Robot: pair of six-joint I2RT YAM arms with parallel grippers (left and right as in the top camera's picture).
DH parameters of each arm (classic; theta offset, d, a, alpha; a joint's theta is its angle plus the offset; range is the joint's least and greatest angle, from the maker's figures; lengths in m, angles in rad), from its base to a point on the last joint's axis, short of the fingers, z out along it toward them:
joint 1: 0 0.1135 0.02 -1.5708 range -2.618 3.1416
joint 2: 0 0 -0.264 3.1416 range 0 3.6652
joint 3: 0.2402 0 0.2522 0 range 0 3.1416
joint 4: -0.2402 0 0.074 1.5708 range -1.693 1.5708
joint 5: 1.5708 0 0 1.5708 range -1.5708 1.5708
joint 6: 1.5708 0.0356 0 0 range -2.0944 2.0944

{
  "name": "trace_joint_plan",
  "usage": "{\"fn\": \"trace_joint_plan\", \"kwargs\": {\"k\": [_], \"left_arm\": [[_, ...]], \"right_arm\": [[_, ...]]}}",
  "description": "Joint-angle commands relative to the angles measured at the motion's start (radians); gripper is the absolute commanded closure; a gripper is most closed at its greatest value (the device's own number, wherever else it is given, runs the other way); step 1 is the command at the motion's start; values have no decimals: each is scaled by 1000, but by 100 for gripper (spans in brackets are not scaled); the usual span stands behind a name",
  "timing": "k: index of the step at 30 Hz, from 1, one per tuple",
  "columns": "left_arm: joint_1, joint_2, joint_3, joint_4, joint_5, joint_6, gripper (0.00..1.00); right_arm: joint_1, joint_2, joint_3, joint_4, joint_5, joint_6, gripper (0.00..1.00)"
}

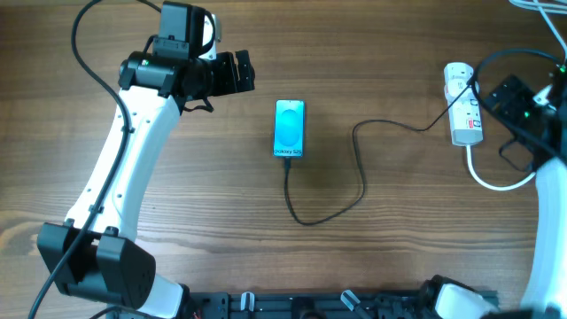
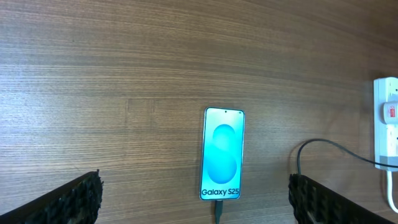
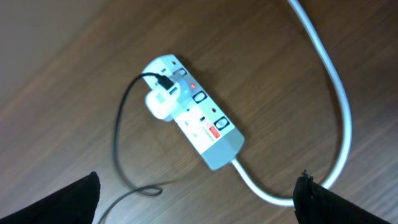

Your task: Plug charger to phone and switch on socket

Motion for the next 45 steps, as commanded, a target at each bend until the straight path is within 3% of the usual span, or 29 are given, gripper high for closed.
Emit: {"fn": "trace_joint_plan", "kwargs": {"k": [1, 5, 10, 14, 19, 25, 33, 45], "left_arm": [[2, 8, -6, 0, -10, -8, 0], [2, 8, -6, 0, -10, -8, 0], [2, 8, -6, 0, -10, -8, 0], [2, 8, -6, 0, -10, -8, 0], [2, 8, -6, 0, -10, -8, 0], [2, 8, -6, 0, -10, -8, 0], [2, 8, -6, 0, -10, -8, 0], [2, 8, -6, 0, -10, -8, 0]], "right_arm": [[3, -150, -66, -58, -9, 25, 0], [21, -391, -140, -120, -13, 59, 0], [21, -581, -141, -315, -72, 298, 0], [21, -617, -141, -379, -72, 466, 0], [21, -609, -141, -379, -50, 558, 0], [21, -609, -141, -382, -45, 548, 0], [21, -609, -143, -369, -48, 287, 0], [66, -606, -155, -349, -55, 272, 0]]}}
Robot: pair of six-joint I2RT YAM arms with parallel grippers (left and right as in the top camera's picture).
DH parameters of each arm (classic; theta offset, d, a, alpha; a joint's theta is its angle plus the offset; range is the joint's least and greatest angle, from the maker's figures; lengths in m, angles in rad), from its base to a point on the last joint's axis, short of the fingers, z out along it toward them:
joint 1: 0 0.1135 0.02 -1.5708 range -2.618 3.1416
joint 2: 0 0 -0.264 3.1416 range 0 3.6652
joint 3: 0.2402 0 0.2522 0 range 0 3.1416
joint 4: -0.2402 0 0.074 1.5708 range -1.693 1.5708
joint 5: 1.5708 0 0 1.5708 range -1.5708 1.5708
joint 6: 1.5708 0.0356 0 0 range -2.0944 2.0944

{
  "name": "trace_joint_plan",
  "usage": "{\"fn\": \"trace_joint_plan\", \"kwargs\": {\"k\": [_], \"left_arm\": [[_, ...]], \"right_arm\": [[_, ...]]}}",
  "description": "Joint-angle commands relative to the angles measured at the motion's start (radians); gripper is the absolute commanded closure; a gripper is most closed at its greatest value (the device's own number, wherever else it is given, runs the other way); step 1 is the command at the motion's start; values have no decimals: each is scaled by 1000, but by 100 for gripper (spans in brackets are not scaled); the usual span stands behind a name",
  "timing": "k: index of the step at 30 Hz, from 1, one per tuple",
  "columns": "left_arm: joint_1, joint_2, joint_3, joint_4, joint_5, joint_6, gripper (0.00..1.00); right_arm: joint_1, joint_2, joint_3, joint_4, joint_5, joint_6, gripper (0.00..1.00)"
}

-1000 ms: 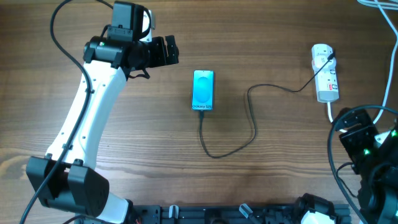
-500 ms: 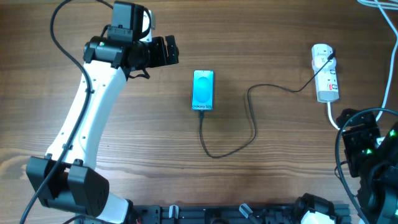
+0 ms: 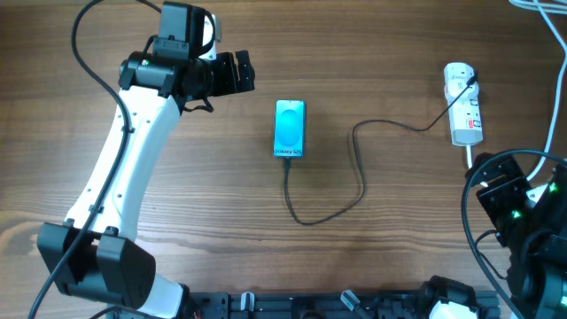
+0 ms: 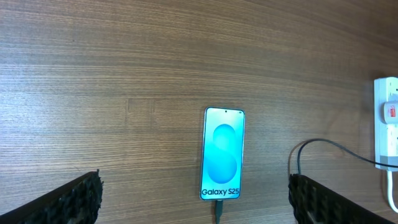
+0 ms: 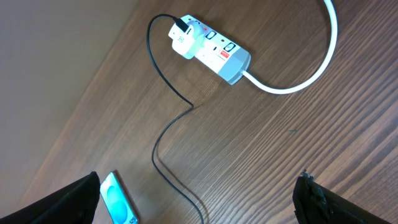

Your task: Plug charger to phone and switch on socket

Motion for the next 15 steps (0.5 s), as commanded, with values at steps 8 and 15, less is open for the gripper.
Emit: {"fn": "trace_joint_plan", "kwargs": {"k": [8, 15], "left_arm": [[2, 8, -6, 1, -10, -8, 0], [2, 8, -6, 1, -10, -8, 0]], "right_arm": [[4, 5, -7, 10, -6, -37, 0], [8, 3, -7, 13, -6, -66, 0]]}}
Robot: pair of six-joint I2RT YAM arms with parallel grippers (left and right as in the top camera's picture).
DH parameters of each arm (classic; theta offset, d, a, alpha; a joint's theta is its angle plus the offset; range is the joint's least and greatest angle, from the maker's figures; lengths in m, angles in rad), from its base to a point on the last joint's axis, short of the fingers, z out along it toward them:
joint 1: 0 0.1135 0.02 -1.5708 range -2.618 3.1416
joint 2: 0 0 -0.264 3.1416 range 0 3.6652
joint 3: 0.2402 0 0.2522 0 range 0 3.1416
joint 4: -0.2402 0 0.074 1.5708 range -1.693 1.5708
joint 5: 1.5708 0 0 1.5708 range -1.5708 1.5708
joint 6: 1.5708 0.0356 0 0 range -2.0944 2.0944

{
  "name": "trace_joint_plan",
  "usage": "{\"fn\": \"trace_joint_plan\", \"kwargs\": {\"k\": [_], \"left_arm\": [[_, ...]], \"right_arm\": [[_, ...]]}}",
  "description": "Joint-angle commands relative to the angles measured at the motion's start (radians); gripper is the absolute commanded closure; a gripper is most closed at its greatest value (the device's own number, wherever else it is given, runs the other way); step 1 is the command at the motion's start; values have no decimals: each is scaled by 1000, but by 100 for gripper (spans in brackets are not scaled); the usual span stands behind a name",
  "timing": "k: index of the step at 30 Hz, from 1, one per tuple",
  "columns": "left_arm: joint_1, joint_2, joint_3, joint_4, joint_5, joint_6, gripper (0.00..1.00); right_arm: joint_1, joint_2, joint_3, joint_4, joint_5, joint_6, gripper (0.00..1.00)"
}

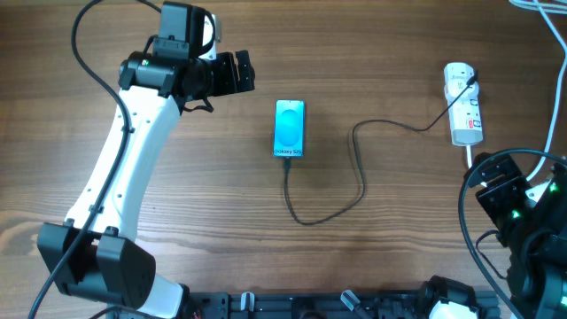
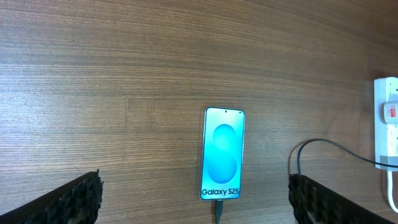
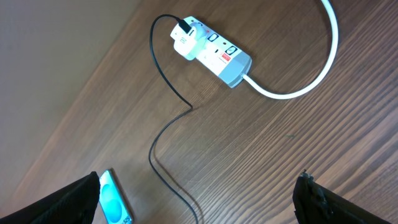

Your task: Plug charger to phone and switch on socket

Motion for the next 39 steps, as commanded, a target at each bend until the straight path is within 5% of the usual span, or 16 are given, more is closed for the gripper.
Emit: {"fn": "trace_joint_plan", "kwargs": {"k": [1, 10, 23, 32, 36, 39], "left_arm": [[2, 8, -6, 1, -10, -8, 0], [2, 8, -6, 1, -10, -8, 0], [2, 8, -6, 1, -10, -8, 0], [2, 8, -6, 1, -10, -8, 0], [2, 8, -6, 1, -10, -8, 0], [2, 8, -6, 1, -10, -8, 0]], "right_arm": [[17, -3, -8, 11, -5, -23, 0], [236, -203, -152, 142, 95, -97, 0], [312, -381, -234, 170, 206, -177, 0], [351, -607, -631, 587, 80, -191, 0], [352, -668, -754, 766, -47, -410, 0], [352, -693, -808, 834, -45, -440, 0]]}}
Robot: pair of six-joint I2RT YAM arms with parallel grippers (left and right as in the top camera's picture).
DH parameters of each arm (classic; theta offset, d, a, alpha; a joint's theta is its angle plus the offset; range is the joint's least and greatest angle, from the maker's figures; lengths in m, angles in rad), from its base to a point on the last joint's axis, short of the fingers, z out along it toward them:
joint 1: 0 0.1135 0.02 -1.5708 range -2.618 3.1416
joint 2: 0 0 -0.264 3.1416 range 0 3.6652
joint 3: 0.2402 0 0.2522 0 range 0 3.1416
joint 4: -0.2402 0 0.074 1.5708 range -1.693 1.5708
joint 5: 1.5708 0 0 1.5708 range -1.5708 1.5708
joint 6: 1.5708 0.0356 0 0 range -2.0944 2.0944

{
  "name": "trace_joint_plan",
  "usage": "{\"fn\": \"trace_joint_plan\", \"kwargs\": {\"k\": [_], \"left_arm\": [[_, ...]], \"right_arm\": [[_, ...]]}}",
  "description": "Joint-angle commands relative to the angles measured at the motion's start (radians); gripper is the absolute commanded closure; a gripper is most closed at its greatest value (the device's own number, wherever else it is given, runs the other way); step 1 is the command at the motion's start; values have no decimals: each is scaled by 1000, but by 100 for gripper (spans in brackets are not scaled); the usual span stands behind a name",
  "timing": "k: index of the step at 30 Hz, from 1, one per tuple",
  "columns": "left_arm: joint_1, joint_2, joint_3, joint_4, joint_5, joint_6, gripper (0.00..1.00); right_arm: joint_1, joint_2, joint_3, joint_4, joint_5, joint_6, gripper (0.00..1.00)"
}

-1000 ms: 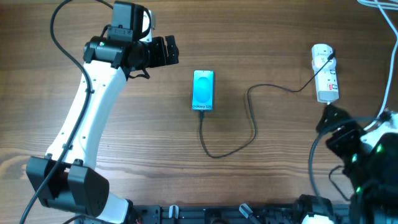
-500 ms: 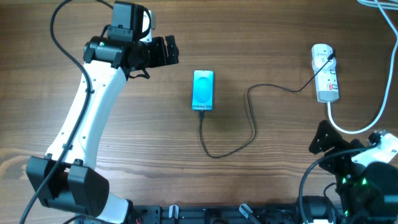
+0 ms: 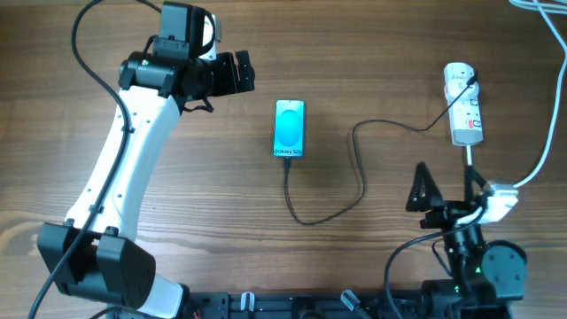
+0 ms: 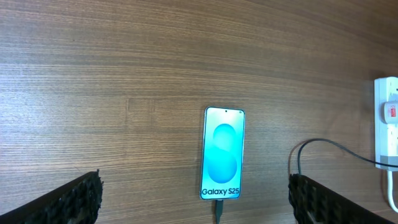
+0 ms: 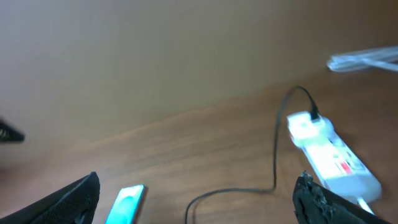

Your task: Plug charger to phone and switch on socket

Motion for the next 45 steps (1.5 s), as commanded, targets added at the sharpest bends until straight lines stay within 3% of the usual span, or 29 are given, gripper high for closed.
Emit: {"fn": "trace_joint_plan", "kwargs": {"k": [1, 6, 12, 15, 22, 25, 34, 45], "left_arm": [[2, 8, -6, 2, -10, -8, 0], [2, 8, -6, 2, -10, -8, 0], [2, 8, -6, 2, -10, -8, 0], [2, 8, -6, 2, -10, -8, 0], [2, 8, -6, 2, -10, -8, 0], [2, 8, -6, 2, -10, -8, 0], [2, 8, -6, 2, -10, -8, 0], [2, 8, -6, 2, -10, -8, 0]], "right_arm": [[5, -35, -59, 49, -41, -96, 0], [5, -35, -169, 255, -35, -89, 0], [5, -35, -245, 343, 50, 40, 0], [5, -35, -291, 429, 55, 30, 0], [5, -35, -291, 405, 80, -65, 0], [5, -35, -291, 319, 93, -82, 0], [5, -35, -291, 317, 81, -338, 0], [-5, -35, -290, 317, 99, -386, 0]]}}
